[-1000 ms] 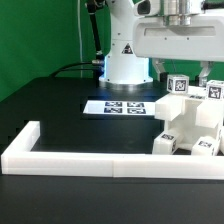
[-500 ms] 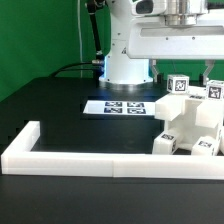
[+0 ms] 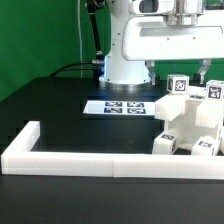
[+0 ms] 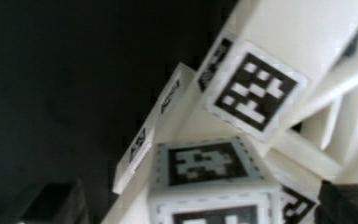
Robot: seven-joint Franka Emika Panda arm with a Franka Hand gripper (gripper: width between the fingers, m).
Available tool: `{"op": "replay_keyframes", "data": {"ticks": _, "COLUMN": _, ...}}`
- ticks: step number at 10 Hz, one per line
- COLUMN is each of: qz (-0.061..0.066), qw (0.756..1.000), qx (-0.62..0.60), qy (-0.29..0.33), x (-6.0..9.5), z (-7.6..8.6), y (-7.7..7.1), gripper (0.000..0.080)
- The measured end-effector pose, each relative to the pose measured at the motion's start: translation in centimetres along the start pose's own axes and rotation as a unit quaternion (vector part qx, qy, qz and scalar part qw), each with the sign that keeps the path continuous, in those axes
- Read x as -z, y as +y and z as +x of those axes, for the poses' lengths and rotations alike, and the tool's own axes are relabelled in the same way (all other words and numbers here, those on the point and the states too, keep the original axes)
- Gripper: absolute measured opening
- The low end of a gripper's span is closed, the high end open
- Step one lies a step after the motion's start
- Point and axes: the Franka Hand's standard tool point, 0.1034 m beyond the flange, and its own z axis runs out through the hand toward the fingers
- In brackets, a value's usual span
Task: Assemble chair
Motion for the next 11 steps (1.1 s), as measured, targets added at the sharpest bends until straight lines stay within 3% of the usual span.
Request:
{"op": "replay_keyframes", "data": {"ticks": 1, "qz": -0.001, "qw": 1.0, "qx": 0.019, "qy": 0.0, "x": 0.0, "z": 0.0, "y": 0.05, "gripper": 0.0649}}
{"op": "replay_keyframes", "data": {"ticks": 3, "qz": -0.001, "qw": 1.0, "qx": 0.013, "qy": 0.0, "x": 0.0, "z": -0.01, "y": 0.05, "gripper": 0.0382}}
{"op": "replay_keyframes", "data": {"ticks": 4, "qz": -0.001, "qw": 1.0, "qx": 0.013, "qy": 0.0, "x": -0.01, "z": -0.01, "y": 0.05, "gripper": 0.0286}}
{"op": "replay_keyframes", "data": {"ticks": 7, "qz": -0.001, "qw": 1.0, "qx": -0.016, "qy": 0.0, "x": -0.01, "z": -0.02, "y": 0.04, "gripper": 0.0287}}
{"op": "replay_keyframes", "data": {"ticks": 11, "qz": 0.001, "qw": 0.978, "qx": -0.21, "qy": 0.0, "x": -0.02, "z": -0.02, "y": -0.09, "gripper": 0.0287}}
